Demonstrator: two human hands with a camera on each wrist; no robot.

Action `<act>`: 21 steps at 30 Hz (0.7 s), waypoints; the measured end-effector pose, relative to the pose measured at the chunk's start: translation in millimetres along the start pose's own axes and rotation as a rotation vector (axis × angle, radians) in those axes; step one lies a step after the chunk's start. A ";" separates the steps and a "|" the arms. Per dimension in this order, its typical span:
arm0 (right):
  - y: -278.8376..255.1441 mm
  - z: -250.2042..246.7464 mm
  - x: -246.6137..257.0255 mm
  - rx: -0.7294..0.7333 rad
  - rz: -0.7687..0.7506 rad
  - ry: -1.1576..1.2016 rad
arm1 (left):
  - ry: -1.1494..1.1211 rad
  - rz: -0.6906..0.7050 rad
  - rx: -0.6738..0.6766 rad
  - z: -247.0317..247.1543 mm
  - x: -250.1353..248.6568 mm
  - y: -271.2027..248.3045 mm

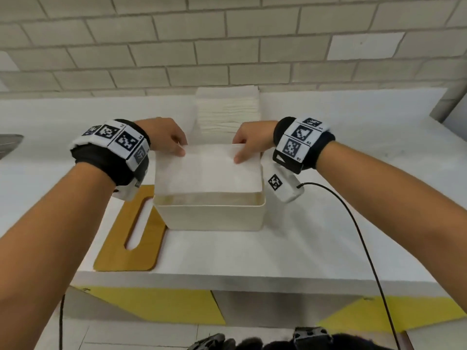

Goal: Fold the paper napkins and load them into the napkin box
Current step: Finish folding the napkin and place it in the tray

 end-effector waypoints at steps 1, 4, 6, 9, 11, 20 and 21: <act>5.5 5.1 2.3 0.028 0.026 -0.022 | 0.041 0.019 0.035 7.4 1.1 4.4; 18.5 23.2 -0.5 0.140 0.138 -0.107 | 0.195 0.087 0.120 31.4 -6.4 17.2; 25.8 36.2 -7.3 0.218 0.211 -0.148 | 0.293 0.134 0.145 47.1 -16.4 26.0; 34.4 53.0 -16.2 0.297 0.254 -0.182 | 0.439 0.152 0.210 75.0 -24.7 38.8; 38.8 59.2 -21.8 0.291 0.264 -0.239 | 0.517 0.153 0.212 85.9 -26.9 42.2; 42.7 64.6 -21.6 0.336 0.315 -0.281 | 0.646 0.185 0.133 95.6 -27.7 49.5; 41.8 64.1 -18.2 0.345 0.314 -0.285 | 0.637 0.177 0.119 93.6 -29.4 47.4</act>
Point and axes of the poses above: each hand's wrist, its own y-axis towards the middle knuckle, its own z-axis out of the palm, x = y × z, the point moved 6 cm from there along y, towards the middle knuckle, and after that the axes turned 15 degrees about -z, right-handed, at the moved point
